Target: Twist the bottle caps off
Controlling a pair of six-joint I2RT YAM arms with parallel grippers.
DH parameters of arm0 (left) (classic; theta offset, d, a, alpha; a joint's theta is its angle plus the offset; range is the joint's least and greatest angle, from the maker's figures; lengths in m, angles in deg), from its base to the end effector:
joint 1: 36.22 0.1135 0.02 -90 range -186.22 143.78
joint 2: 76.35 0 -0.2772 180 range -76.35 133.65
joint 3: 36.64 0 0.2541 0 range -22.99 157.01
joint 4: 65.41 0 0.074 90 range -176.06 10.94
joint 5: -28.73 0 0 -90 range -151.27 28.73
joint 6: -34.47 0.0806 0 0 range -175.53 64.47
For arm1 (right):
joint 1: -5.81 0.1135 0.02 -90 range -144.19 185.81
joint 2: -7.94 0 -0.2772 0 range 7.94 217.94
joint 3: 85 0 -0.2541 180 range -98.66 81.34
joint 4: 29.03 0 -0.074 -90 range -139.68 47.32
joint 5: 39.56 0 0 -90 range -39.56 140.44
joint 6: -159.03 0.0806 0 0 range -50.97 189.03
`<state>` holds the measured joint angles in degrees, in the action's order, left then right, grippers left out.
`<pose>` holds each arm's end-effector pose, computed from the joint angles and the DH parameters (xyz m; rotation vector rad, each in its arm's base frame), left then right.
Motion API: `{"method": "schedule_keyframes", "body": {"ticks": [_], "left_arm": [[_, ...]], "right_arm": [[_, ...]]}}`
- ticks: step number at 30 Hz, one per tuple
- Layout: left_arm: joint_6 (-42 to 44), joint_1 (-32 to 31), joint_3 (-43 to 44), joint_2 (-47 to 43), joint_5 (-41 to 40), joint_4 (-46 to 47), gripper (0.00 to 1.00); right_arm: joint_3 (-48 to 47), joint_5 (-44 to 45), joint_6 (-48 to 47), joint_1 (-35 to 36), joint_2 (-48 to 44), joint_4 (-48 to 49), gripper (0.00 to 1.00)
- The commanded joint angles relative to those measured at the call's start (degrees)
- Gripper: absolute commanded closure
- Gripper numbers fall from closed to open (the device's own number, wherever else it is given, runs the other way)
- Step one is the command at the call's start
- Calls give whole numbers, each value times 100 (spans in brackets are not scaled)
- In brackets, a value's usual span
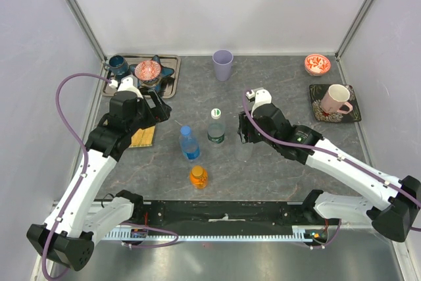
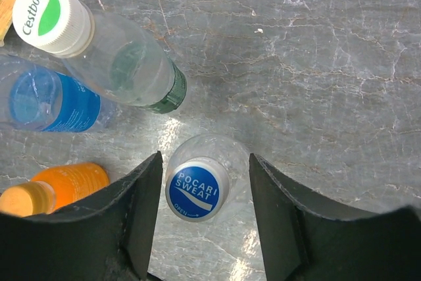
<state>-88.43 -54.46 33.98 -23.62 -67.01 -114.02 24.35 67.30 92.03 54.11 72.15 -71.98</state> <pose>0.2176 -0.0632 0.3334 -0.3324 2.1074 -0.4273 0.1993 0.1886 0.3017 -0.3209 2.1786 0.3805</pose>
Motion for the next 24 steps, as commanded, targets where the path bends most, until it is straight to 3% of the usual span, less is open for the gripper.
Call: {"method": "schedule_keyframes", "body": {"ticks": [1,5,10,16,17,18,19,20,24], "left_arm": [[170,-4,7,-61,-59,191,4],[179,-4,42,-70,-103,191,4],[223,-4,270,-44,-270,191,5],[337,-4,956,44,-402,524,5],[355,-4,1069,70,-324,630,5],[381,-4,1079,79,-62,979,5],[468,-4,1071,88,141,1182,5],[504,-13,1071,88,352,1402,5],[794,-13,1561,544,2377,2265,5]], "right_arm": [[65,54,64,40,-84,223,40],[92,98,73,49,-145,223,54],[-206,378,108,40,-434,-14,61],[-1480,1010,20,40,-725,-1006,66],[-1838,1282,29,49,-734,-1251,73],[-2007,1458,55,40,-725,-1358,77],[-2174,1582,55,40,-699,-1446,91],[-2472,1757,55,40,-681,-1534,96],[-2659,1838,-6,31,-795,-974,100]]}}
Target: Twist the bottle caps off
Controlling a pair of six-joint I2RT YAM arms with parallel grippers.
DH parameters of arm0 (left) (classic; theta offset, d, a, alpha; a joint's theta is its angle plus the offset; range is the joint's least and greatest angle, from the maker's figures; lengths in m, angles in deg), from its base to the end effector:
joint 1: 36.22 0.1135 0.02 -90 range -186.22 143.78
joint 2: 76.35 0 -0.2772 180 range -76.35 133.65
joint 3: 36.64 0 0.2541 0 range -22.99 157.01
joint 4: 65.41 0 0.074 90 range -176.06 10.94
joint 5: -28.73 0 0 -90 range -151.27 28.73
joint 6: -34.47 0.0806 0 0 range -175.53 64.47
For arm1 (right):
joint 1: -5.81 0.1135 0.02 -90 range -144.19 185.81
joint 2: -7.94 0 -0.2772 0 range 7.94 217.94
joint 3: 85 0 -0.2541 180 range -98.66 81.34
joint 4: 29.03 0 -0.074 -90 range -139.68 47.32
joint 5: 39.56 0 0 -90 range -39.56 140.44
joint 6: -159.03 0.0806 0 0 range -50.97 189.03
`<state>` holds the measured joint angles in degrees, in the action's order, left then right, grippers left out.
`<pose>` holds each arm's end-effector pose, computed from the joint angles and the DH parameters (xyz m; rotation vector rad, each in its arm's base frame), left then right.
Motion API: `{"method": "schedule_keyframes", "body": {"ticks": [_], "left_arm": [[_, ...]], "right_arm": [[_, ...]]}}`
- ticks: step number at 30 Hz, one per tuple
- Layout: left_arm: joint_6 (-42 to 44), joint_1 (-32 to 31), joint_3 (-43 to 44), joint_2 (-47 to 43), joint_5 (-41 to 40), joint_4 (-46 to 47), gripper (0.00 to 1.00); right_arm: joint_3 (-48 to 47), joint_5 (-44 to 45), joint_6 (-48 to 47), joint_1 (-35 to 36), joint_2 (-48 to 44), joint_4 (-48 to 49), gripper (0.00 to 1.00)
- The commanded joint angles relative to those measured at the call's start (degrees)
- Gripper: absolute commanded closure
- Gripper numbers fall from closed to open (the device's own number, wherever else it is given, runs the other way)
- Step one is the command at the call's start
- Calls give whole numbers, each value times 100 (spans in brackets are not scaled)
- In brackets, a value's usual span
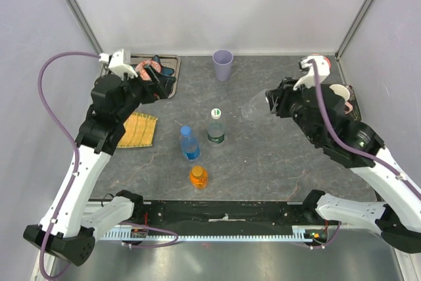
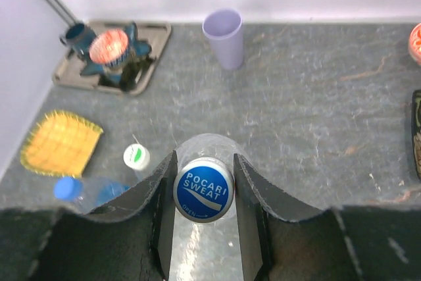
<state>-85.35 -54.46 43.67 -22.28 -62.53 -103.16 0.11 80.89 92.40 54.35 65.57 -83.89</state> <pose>0.2254 -0.0724 0.4195 -0.1987 1.7983 -0.5837 0.1700 0.1308 0.4581 -0.0426 1.8509 0.3802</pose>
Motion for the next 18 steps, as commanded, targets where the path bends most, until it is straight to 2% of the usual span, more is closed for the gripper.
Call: {"method": "schedule_keyframes", "body": {"ticks": [1,2,5,8,9,10,12,13,18], "left_arm": [[443,-13,821,786,2284,1275,4],[408,-13,1223,964,2644,1380,4],[144,-13,1859,1597,4320,1846,0],[-120,-22,2290,2019,5238,2224,0],[-120,-39,2352,2055,5328,2243,0],[-59,-74,2370,2064,5398,2243,0],[194,-109,2248,1942,5382,2208,0],[292,-136,2038,1854,5347,2199,0],[872,-250,1527,1354,5153,2129,0]], "right_arm": [[-227,461,-52,7,-138,375,100],[-322,426,-44,-28,-111,612,100],[-779,-424,166,-396,196,851,100],[-1324,-1943,587,-1098,573,896,100],[-1438,-2373,737,-1335,740,913,100],[-1639,-3439,852,-1842,837,948,100],[-1825,-4307,1280,-2259,1144,983,100],[-1861,-5147,1414,-2522,1215,1192,100],[-1642,-6279,2169,-2630,1523,1905,100]]}}
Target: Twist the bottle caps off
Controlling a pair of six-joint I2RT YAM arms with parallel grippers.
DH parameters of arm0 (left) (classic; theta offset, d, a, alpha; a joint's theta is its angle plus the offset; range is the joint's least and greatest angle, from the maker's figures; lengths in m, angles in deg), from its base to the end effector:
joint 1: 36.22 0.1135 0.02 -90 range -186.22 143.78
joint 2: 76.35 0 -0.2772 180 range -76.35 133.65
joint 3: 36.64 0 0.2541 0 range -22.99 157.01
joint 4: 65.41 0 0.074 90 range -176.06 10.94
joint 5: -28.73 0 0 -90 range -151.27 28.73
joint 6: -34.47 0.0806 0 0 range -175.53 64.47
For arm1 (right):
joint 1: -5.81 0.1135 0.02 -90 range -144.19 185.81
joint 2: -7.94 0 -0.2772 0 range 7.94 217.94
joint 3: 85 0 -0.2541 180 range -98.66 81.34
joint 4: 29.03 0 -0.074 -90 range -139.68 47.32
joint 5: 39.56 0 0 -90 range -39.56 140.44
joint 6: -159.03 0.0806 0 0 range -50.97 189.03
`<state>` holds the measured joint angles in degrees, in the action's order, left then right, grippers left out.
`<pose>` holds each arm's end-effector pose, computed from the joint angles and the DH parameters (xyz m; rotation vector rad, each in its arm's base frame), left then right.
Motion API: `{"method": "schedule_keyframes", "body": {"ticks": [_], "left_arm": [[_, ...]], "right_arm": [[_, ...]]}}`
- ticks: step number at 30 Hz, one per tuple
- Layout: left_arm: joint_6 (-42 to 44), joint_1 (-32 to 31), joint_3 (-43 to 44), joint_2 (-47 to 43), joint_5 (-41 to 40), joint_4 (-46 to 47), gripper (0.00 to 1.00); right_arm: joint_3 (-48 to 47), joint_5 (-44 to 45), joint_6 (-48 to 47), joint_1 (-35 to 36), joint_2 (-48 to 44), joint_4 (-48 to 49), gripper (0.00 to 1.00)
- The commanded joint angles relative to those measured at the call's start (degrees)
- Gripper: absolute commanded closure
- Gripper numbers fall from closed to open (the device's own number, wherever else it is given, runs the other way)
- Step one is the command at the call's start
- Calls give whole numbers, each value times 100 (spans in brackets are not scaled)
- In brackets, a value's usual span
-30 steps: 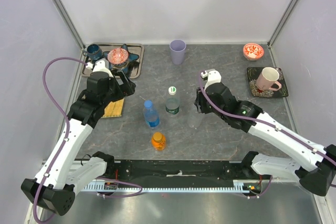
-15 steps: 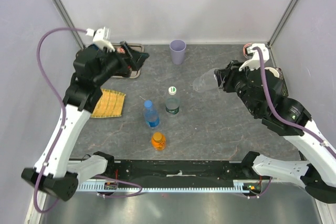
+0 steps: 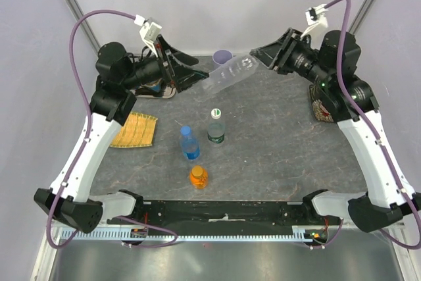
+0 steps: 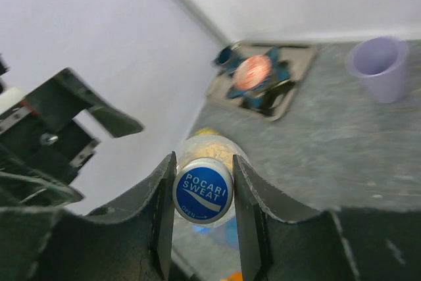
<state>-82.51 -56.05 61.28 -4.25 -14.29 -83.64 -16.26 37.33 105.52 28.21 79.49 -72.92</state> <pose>0.2541 -0.1543 0.5050 0.6249 1.4848 -1.2301 0.2518 0.1235 0.5277 0.0287 1.7334 0.9602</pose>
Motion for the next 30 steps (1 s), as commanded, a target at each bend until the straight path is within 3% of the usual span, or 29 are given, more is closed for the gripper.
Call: {"method": "schedule_keyframes", "body": {"ticks": [1,5,21,23,27,30], "left_arm": [[667,-160,-270,-477,338,142,0],[1072,-363,-130,-460,163,-236,0],[1890,-899,204,-46,-303,-1168,1],[1951,-926,178,-73,-286,-1177,7],[2004,-943,29,-169,-260,-1186,29],[1987,-952,-86,-239,-225,-1177,29]], "right_arm": [[126,-2055,938,-16,157,1105,100],[373,-2530,1255,-24,272,1669,100],[13,-3102,1238,186,720,1732,100],[13,-3119,1229,204,720,1723,100],[75,-3137,1185,230,685,1714,100],[66,-3155,1167,248,659,1697,100]]}}
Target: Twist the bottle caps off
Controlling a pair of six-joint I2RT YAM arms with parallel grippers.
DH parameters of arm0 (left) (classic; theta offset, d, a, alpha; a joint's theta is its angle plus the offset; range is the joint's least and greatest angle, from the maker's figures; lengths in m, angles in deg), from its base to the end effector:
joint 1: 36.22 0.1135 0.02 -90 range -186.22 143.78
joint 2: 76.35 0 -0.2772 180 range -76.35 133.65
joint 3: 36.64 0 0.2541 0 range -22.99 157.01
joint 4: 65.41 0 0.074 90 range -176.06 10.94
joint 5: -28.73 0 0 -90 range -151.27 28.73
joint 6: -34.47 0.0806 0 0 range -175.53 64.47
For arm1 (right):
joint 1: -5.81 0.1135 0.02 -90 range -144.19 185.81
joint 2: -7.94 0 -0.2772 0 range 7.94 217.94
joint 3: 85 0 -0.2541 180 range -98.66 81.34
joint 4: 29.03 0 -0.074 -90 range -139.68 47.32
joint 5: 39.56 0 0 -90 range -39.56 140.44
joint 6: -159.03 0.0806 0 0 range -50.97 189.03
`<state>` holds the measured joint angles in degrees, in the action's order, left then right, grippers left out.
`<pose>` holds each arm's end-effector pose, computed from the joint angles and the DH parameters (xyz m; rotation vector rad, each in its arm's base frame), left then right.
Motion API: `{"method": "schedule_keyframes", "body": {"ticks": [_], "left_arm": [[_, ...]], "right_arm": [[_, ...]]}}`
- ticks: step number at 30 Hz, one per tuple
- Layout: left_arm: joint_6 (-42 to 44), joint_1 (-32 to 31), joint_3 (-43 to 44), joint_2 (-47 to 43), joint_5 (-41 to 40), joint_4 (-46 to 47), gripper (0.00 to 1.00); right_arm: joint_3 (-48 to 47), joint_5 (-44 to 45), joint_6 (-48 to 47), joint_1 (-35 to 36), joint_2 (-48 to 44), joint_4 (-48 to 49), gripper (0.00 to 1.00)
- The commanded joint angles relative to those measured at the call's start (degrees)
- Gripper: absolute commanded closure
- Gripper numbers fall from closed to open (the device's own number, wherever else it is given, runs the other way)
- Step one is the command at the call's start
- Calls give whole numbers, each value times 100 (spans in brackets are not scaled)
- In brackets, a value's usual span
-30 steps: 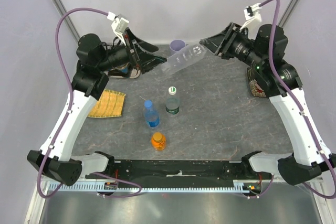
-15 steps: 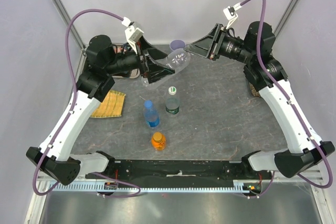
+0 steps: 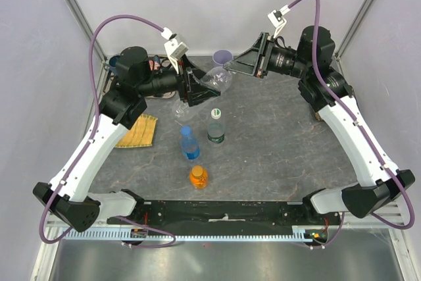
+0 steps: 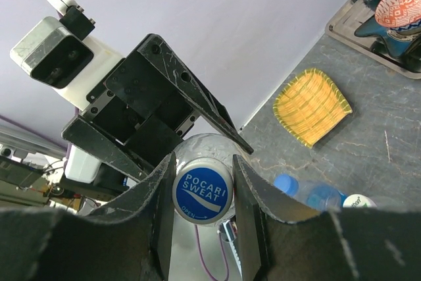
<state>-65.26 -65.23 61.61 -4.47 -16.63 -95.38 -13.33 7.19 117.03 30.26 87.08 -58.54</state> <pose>0.2284 -0.1914 0.4816 0.8908 1.4989 -1.1368 0.2705 0.1837 0.5089 -0.3069 1.7880 1.5315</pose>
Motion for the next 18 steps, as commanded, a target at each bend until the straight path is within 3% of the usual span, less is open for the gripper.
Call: {"method": "schedule_keyframes", "body": {"ticks": [1,6,11,18], "left_arm": [[253,-43,-136,-227,44,-3,27],[183,-43,-180,-235,264,-108,13],[69,-43,-180,-183,677,-179,11],[-10,-43,-180,-113,1221,-161,25]], "right_arm": [[-236,-149,-11,43,-100,250,100],[-394,-114,-195,139,-82,48,100],[-473,-123,-318,192,-65,-40,100],[-508,-132,-406,289,-30,-110,100]]}}
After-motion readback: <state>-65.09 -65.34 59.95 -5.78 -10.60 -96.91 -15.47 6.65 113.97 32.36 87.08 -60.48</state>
